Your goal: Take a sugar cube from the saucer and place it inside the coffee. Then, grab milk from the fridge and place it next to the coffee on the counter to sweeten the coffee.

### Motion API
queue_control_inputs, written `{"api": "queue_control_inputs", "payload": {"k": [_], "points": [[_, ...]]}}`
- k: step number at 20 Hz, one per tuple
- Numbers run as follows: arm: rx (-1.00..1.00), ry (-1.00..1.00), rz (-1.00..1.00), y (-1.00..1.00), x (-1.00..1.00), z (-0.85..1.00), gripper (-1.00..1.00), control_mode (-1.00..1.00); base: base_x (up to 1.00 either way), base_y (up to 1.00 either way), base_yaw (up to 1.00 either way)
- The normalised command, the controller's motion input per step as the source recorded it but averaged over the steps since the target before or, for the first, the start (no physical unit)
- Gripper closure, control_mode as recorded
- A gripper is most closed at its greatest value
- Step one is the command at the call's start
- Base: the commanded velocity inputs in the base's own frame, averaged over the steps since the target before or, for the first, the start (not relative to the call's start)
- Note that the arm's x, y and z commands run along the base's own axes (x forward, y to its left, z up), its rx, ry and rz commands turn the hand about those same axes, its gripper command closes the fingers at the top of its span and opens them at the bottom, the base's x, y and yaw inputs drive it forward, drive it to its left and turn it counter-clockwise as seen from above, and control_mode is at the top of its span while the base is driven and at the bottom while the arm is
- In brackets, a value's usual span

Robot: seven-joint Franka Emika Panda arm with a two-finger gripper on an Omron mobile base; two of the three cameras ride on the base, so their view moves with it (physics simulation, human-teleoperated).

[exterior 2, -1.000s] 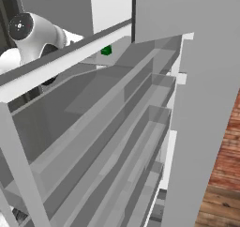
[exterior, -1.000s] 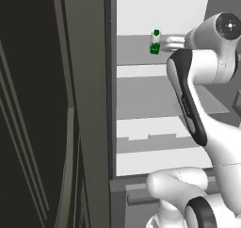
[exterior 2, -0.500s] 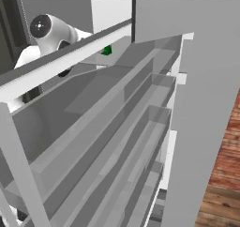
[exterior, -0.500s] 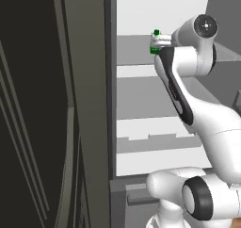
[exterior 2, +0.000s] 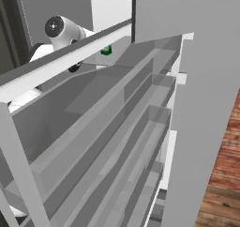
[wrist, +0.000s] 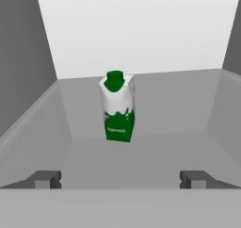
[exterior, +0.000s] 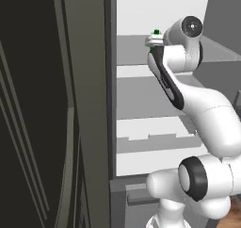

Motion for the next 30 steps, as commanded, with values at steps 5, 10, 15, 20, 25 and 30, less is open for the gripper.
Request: {"api": "queue_control_inputs", "payload": {"k": [5,10,15,20,25,30], "points": [[0.00,0.00,0.00,0.00,0.49,-0.03,-1.00,-1.00,0.00,0.00,0.00],[0.00,0.01,-0.01,0.00,0.51,-0.01,-1.00,-1.00,0.00,0.00,0.00],[0.00,0.02,-0.01,0.00,0.47,-0.03,-1.00,-1.00,0.00,0.00,0.00],[0.00,0.01,-0.01,0.00,0.41,-0.06,-1.00,-1.00,0.00,0.00,0.00],[0.00,0.00,-0.02,0.00,0.33,-0.03,-1.00,-1.00,0.00,0.00,0.00],[0.00,0.00,-0.01,0.00,0.28,-0.01,-1.00,-1.00,0.00,0.00,0.00]]}}
